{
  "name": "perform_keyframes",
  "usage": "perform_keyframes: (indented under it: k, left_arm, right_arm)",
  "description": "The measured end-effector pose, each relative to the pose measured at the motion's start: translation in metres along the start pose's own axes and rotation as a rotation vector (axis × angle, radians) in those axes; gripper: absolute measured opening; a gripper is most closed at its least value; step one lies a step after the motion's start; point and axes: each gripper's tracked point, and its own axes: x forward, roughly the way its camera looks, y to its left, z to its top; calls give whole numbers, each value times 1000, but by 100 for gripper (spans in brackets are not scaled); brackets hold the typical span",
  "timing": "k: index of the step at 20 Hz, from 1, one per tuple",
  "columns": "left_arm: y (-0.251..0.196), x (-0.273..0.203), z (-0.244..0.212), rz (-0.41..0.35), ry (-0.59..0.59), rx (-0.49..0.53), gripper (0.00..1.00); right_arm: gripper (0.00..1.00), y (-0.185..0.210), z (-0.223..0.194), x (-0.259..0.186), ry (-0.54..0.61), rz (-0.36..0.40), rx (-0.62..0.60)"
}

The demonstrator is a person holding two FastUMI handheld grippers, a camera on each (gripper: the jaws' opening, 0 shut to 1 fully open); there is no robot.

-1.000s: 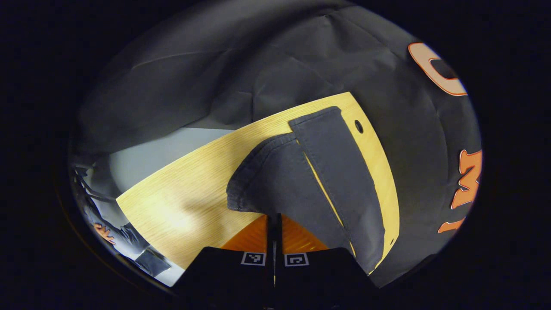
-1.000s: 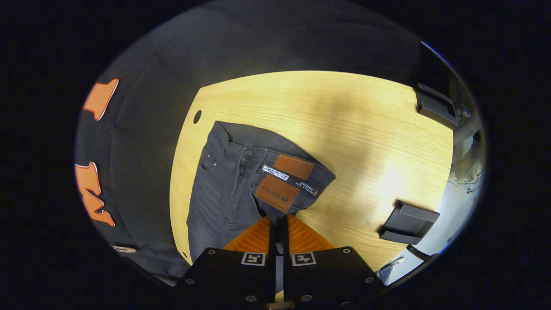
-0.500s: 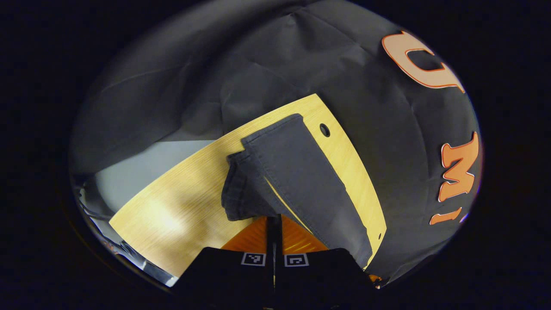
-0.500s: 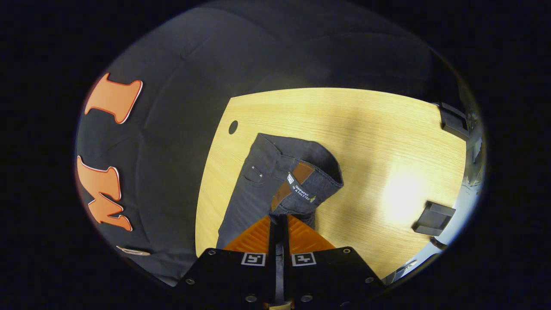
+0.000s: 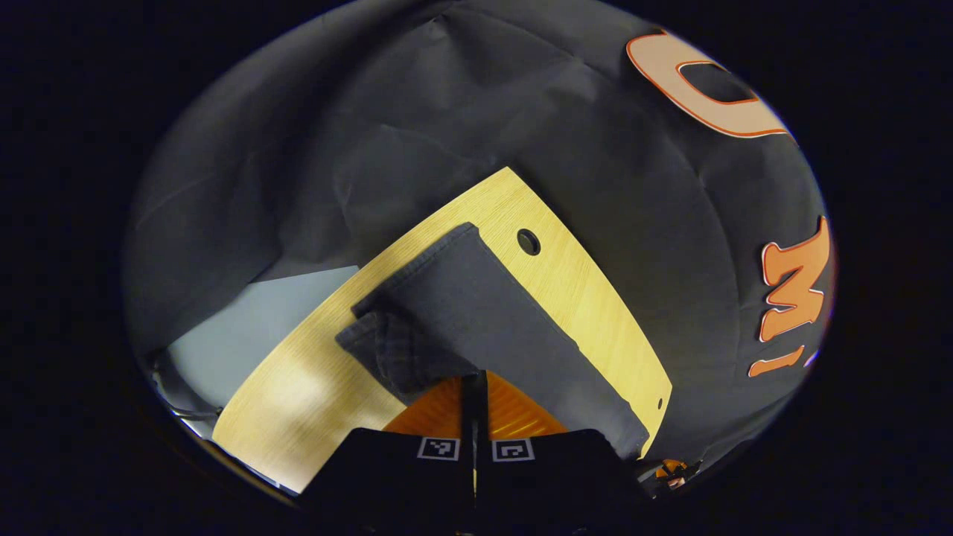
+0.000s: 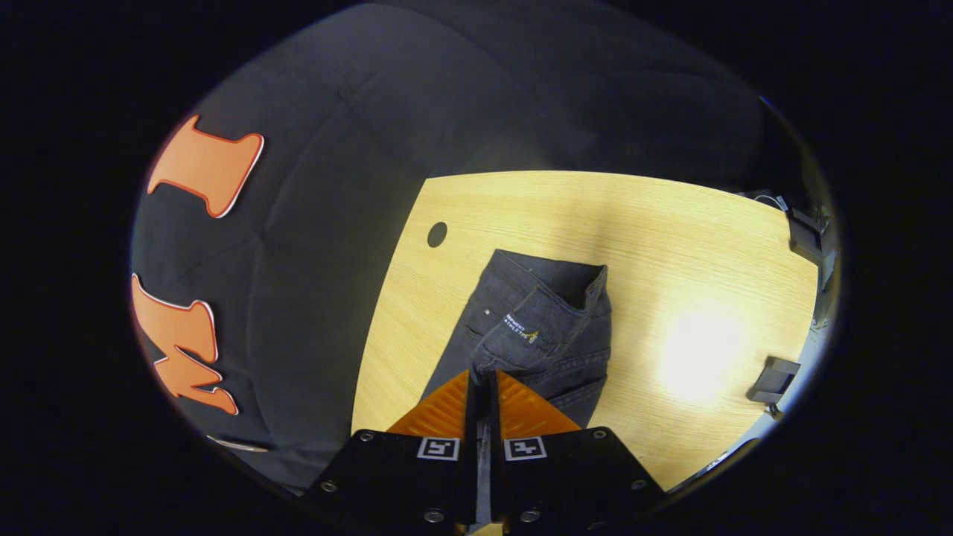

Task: Grasp the waist and the cuffs of the jeans and fold them to make the two legs overlap; first hold the waist and fold one-third of the jeans toward the cuffs, then hold the cuffs and fold the remaining one-third in the same direction to finish folding.

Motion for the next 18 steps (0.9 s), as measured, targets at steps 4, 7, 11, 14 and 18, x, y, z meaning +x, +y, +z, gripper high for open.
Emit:
perform_keyframes:
  k: [4,7,11,14,18]
  left_arm:
    - [-7,22,17,56,14,20,1]
    - [-6,30,26,118,7,27,1]
    - [-11,43,37,169,6,56,1]
    - [-20,52,39,200,16,90,1]
    - [-29,50,44,214,-2,82,2]
  right_arm:
    - [8,8,10,19,16,-11,25]
    - [12,15,13,42,60,-6,26]
    - [8,27,20,75,98,-20,19]
    - [8,27,21,97,127,-49,-5]
    - [8,32,25,112,168,-79,-3]
